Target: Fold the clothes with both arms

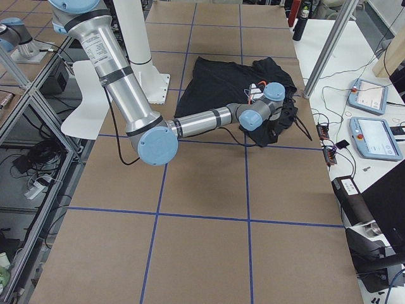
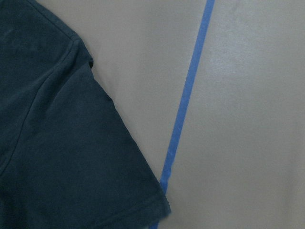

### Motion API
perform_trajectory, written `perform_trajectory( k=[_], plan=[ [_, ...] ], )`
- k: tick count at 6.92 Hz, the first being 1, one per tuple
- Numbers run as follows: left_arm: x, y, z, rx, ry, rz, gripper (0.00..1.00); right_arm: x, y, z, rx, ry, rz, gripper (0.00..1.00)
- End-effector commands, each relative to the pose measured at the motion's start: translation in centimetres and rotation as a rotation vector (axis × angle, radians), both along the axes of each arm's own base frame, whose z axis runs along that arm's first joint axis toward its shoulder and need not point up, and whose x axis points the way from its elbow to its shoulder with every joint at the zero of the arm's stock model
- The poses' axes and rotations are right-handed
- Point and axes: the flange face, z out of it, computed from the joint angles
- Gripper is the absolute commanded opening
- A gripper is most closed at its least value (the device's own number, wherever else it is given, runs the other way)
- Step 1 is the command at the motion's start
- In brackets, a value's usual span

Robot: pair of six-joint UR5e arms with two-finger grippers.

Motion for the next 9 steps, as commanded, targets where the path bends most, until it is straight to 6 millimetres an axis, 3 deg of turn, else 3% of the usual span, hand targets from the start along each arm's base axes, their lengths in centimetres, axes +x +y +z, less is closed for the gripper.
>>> perform_trajectory(
  k=[1, 4, 7, 9],
  plan=[
    [0.7, 0.0, 0.2, -0.001, 0.000, 0.012, 1.00, -4.8, -1.3, 1.5, 0.004, 0.005, 0.064, 0.99],
    [1.1, -0.4, 0.4, -0.006, -0.001, 0.017, 1.00, -6.7, -0.6, 3.2, -0.004, 0.046, 0.070, 0.96],
    [1.2, -0.4, 0.6, -0.006, -0.001, 0.018, 1.00, -8.0, 0.5, 4.4, 0.002, 0.076, 0.068, 0.77],
    [1.2, -0.4, 0.6, -0.006, -0.001, 0.018, 1.00, -7.8, 0.8, 4.6, 0.004, 0.076, 0.068, 0.72]
  ],
)
